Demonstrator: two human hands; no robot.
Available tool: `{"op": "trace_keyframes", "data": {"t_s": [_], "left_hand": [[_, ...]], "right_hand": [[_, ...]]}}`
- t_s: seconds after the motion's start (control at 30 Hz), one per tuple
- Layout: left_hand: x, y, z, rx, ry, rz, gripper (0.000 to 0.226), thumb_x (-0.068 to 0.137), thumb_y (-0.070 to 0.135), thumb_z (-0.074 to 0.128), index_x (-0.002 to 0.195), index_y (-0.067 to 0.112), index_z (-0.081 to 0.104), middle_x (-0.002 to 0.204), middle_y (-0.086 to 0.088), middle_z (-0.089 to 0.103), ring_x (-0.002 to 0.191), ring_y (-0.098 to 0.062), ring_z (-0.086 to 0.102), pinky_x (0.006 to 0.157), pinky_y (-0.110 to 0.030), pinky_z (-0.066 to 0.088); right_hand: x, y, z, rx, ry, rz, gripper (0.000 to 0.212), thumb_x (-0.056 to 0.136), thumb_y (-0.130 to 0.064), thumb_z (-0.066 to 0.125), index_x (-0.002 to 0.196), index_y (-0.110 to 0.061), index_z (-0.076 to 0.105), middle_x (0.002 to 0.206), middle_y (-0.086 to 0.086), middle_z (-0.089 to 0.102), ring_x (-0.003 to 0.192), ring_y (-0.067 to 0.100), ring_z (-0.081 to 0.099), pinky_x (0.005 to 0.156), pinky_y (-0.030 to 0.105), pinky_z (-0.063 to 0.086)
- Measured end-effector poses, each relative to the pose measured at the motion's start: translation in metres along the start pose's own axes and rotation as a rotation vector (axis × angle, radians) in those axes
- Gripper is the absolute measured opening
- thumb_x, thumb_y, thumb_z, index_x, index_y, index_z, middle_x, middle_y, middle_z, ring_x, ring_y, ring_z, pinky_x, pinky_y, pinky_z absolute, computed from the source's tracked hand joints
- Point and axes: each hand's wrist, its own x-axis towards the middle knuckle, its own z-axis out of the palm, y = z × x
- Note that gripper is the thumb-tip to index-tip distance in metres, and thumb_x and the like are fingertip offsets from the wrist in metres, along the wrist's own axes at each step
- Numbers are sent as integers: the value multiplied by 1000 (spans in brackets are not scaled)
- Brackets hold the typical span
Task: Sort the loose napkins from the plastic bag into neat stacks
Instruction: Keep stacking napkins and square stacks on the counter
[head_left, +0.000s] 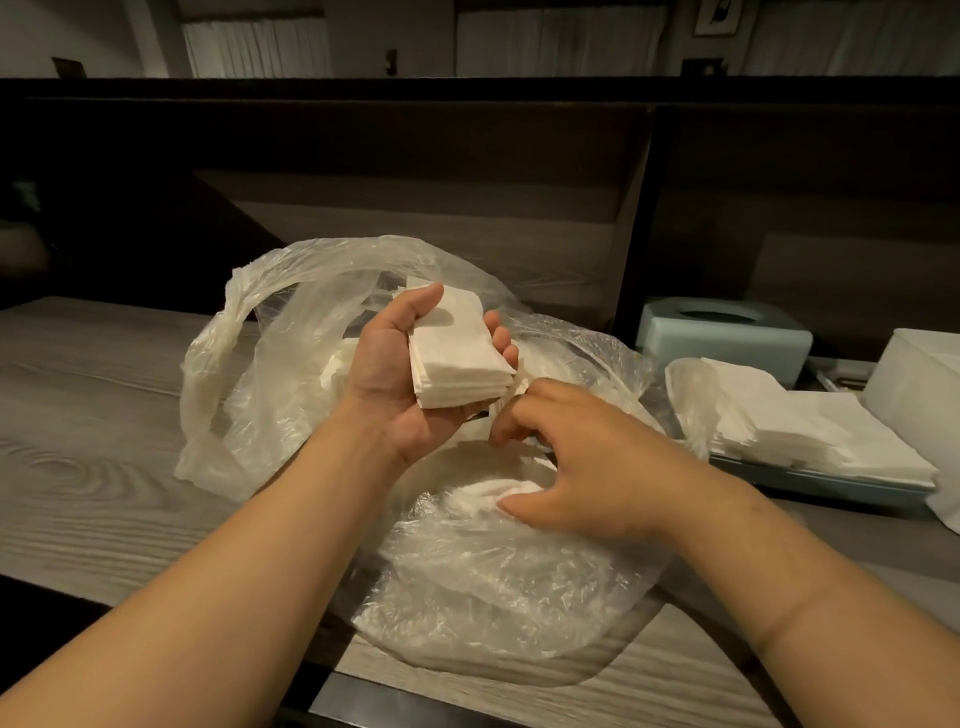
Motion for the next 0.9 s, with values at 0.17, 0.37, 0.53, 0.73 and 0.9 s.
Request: {"op": "trace_keyframes", "data": {"t_s": [0.17,0.37,0.53,0.73,0.9], "left_hand": [[0,-1,0,11,27,15,45,92,36,60,110,-5,66,93,-14,68,80,-27,66,89,-39,55],[1,-3,1,24,43,20,45,92,35,60,112,-4,65,95,-13,69,81,-25,66,91,-39,54],[3,-2,-1,30,27,17,46,88,34,61,113,-3,65,96,-13,68,82,-26,65,89,-39,55],[5,-1,-5,23,1,-41,44,88,37,62,111,-1,64,95,-12,64,83,-25,62,86,-38,52],[5,-2,-3,85,29,3,45,79,32,67,110,-1,68,97,-13,70,84,-26,68,79,-37,61]], "right_hand": [[0,-4,1,-69,-14,-27,53,83,-61,69,131,-45,55,123,-25,49,111,0,47,98,29,48],[2,-6,7,-87,80,-9,27,96,-43,60,123,-43,63,107,-21,63,93,2,56,83,31,53],[3,-1,9,65,172,18,11,97,-39,57,99,-35,68,89,-17,64,82,3,56,74,33,52],[-1,-3,-3,521,227,-18,10,94,-20,70,98,-29,74,88,-20,70,85,-4,63,72,17,51],[-3,-12,-16,1024,329,-22,17,82,-18,73,98,-14,72,91,-3,78,86,10,74,73,24,59]]}}
